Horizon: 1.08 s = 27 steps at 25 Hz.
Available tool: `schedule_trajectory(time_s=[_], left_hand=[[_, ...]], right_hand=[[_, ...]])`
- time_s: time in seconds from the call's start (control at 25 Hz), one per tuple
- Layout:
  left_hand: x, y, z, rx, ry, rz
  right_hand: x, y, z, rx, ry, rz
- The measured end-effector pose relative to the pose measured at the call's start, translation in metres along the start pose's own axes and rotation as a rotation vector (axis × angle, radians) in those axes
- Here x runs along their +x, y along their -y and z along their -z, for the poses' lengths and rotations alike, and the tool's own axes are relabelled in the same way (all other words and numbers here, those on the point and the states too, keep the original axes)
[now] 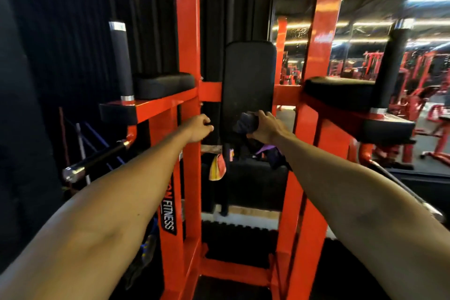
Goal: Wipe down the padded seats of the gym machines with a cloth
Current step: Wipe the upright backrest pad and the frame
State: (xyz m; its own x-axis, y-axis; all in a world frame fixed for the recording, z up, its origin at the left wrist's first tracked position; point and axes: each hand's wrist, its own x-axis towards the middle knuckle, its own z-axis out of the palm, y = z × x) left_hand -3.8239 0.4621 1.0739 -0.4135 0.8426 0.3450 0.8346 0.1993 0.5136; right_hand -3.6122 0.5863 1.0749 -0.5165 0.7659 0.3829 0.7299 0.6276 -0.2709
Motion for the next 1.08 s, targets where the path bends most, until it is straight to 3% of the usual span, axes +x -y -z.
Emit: schedule_trajectory(time_s=[0.32,0.56,0.84,1.08], left_hand=[[0.166,-0.007,-0.029,-0.075,-0.083,-0.083],[0.262,-0.026,-0.028,-0.050,-0.159,-0.144],[0.361,-0.056,-0.021,-0.092,-0.329,-0.260],[0.426,-0.072,-0.019,-0.097,-0.526,-0.367]], right_hand=[[0.137,-0.036,-0.021,0.027,-0.216,-0.018],[0.219,-0.058,0.006,0.119,-0.370,0.054],[0.289,-0.076,0.045,0.041,-0.636,0.099],[0.367,-0.053,0.054,0.040,-0.749,-0.014]])
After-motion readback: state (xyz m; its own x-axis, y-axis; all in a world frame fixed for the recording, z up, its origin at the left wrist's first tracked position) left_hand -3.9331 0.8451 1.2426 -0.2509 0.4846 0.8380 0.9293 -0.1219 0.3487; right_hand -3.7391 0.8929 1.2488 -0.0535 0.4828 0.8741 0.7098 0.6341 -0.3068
